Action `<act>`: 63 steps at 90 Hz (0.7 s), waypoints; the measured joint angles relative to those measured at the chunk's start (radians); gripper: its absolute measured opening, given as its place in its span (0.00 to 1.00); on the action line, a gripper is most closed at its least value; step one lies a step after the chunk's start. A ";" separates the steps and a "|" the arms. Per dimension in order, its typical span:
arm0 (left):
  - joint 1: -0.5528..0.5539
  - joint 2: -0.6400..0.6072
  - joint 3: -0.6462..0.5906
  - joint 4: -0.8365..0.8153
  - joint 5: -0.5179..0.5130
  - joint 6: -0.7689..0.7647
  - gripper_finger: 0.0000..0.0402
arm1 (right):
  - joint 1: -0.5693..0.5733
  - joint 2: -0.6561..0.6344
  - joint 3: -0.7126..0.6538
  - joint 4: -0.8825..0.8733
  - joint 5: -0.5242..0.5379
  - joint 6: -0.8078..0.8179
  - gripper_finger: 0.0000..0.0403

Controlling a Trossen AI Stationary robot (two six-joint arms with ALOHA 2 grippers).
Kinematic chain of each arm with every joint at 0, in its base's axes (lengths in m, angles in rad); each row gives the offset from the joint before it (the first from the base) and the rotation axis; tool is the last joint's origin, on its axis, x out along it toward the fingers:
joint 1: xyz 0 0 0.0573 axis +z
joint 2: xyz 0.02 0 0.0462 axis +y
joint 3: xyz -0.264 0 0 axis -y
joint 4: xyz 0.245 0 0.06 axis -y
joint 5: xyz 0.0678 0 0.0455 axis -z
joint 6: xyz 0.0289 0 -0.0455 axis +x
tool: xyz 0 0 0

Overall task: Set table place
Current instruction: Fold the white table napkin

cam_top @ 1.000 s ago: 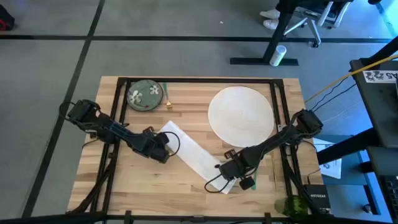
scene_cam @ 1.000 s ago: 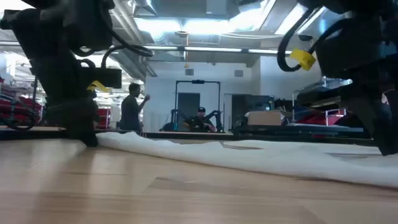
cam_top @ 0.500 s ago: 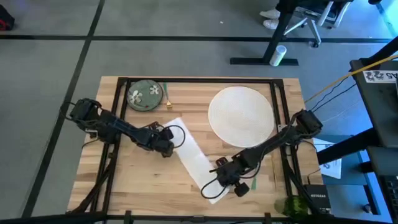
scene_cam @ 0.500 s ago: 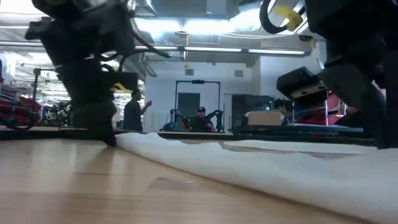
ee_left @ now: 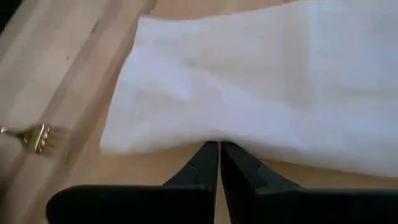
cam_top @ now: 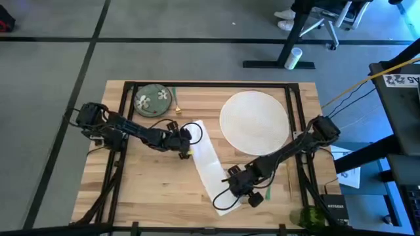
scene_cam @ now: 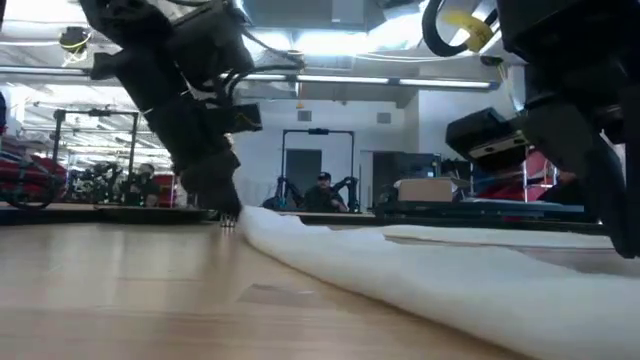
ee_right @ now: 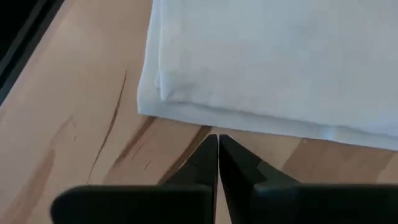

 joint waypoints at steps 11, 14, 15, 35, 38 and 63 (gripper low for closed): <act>0.008 0.000 0.020 0.009 0.005 0.057 0.00 | 0.000 0.000 0.000 0.000 0.001 -0.012 0.00; 0.016 0.000 0.022 0.011 0.006 0.067 0.00 | 0.000 0.000 0.000 0.000 0.004 -0.012 0.00; 0.019 0.000 0.022 0.011 0.006 0.069 0.00 | 0.000 0.000 0.000 0.000 0.006 -0.012 0.00; 0.020 -0.004 0.023 -0.040 0.004 0.083 0.00 | 0.016 -0.001 0.005 -0.015 0.024 -0.044 0.00; 0.008 -0.004 0.023 -0.041 0.004 0.083 0.00 | 0.024 -0.001 0.012 -0.023 0.033 -0.066 0.00; -0.130 -0.074 0.062 -0.080 -0.113 0.084 0.00 | 0.087 -0.003 0.063 -0.061 0.187 -0.204 0.00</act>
